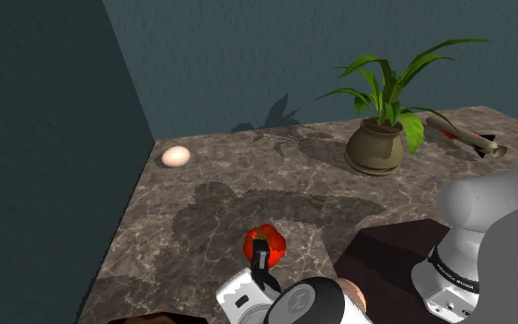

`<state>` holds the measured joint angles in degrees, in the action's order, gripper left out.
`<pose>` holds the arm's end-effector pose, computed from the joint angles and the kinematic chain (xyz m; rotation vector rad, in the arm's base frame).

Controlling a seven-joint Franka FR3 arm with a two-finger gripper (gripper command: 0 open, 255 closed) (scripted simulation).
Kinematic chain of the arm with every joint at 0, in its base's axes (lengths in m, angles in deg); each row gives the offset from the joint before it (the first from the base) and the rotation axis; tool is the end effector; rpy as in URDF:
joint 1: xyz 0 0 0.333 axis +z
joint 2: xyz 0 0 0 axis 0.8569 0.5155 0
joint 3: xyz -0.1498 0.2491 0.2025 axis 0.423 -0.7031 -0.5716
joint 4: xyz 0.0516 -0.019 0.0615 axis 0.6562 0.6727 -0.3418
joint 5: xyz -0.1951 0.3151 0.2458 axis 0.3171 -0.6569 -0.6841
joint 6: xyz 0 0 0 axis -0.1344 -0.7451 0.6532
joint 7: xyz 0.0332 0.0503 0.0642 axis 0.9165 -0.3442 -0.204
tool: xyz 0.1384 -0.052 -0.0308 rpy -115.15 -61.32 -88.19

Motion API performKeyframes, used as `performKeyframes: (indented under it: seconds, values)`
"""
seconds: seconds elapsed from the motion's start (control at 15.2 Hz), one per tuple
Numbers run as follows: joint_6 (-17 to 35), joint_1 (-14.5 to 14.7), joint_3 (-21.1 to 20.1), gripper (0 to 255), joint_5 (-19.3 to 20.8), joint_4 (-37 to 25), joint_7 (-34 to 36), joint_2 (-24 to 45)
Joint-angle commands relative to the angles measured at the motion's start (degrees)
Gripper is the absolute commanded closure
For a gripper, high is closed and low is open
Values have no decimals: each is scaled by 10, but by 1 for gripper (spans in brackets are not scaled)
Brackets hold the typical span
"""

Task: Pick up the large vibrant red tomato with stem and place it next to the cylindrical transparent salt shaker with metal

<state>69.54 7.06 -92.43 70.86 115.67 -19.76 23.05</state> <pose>0.2980 0.4788 0.2420 2.0240 0.7317 0.6773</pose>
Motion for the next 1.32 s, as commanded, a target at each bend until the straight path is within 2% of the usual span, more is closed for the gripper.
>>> performKeyframes:
  seconds: [0.0, 0.07, 0.13, 0.46, 0.73, 1.25]
  values:
    - [0, 0, 0, 255, 0, 0, 0, 0]
    - [0, 0, 0, 255, 0, 0, 0, 0]
    - [0, 0, 0, 0, 0, 0, 0, 0]
    - [0, 0, 0, 0, 0, 0, 0, 0]
    - [-68, 36, -5, 0, -20, -38, -9, 14]
    - [-68, 36, -5, 0, -19, -38, -8, 14]
